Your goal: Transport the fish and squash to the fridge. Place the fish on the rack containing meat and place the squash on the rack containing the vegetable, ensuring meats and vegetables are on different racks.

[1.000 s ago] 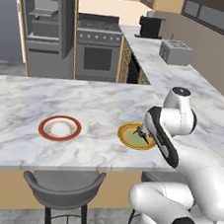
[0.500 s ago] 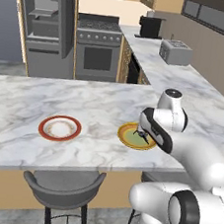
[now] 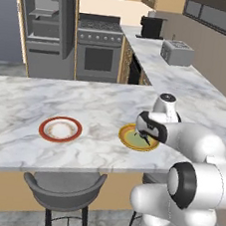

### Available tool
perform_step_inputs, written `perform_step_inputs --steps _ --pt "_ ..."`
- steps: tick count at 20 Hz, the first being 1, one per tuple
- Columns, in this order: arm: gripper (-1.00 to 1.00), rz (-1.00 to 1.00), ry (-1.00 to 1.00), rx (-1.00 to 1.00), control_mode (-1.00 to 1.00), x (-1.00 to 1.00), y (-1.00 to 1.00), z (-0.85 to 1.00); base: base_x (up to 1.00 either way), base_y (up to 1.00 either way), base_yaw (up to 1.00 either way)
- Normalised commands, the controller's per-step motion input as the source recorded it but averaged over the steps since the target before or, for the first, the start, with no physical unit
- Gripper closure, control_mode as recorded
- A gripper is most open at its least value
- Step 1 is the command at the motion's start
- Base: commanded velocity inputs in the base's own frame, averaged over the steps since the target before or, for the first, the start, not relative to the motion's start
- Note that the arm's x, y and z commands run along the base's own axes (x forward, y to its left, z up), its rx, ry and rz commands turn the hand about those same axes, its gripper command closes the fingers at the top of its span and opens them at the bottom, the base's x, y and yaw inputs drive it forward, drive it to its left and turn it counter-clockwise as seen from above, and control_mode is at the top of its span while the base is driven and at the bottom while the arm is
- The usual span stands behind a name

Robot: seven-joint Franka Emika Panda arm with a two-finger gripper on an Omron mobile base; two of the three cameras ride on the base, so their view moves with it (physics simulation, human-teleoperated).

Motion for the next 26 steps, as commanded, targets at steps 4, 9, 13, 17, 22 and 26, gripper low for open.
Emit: perform_step_inputs --steps 4,9,13,17,22,26 --pt "-1.0 0.0 0.0 0.0 -1.0 0.33 0.0 -0.12 0.0 0.0 0.0" --pt "-1.0 0.0 0.01 0.0 -1.0 0.39 0.0 -0.2 0.0 0.0 0.0" --pt "-1.0 0.0 0.03 0.0 -1.0 0.39 -0.03 -0.27 0.0 0.0 0.0" --pt "-1.0 0.0 0.05 0.0 -1.0 0.04 -0.07 -0.17 0.0 0.0 0.0" --pt "-1.0 0.0 0.05 0.0 -1.0 0.16 -0.06 -0.24 0.0 0.0 0.0" --pt "-1.0 0.0 0.0 0.0 -1.0 0.19 -0.01 -0.28 0.0 0.0 0.0"
